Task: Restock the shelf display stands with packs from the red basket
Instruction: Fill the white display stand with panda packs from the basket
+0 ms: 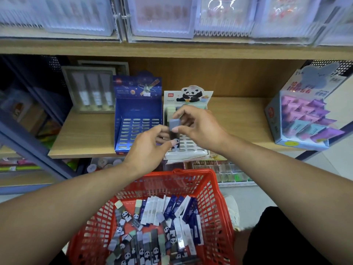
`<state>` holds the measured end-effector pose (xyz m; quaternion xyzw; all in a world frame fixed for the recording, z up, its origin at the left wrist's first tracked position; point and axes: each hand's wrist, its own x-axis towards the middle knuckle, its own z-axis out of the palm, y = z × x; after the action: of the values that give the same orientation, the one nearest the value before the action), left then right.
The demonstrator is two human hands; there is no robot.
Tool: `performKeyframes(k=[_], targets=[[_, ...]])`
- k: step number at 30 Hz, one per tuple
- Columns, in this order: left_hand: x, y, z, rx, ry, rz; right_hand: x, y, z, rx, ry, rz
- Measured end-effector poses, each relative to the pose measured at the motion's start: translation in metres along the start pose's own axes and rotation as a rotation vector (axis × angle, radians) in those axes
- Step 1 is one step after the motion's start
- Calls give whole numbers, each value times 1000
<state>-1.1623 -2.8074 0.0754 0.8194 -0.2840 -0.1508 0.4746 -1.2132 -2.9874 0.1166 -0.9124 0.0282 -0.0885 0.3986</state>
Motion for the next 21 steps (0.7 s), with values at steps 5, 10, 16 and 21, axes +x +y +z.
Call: performKeyframes(k=[5, 10, 16, 21], targets=[[-5, -13, 0, 612, -321, 147, 3, 24, -27, -112, 184, 201], [-6, -23, 9, 759, -452, 169, 8, 50, -23, -188, 255, 221], [-12, -29, 13, 836, -472, 204, 11, 57, -23, -161, 220, 212], [-12, -36, 4, 870, -503, 244, 13, 63, -34, -207, 106, 240]])
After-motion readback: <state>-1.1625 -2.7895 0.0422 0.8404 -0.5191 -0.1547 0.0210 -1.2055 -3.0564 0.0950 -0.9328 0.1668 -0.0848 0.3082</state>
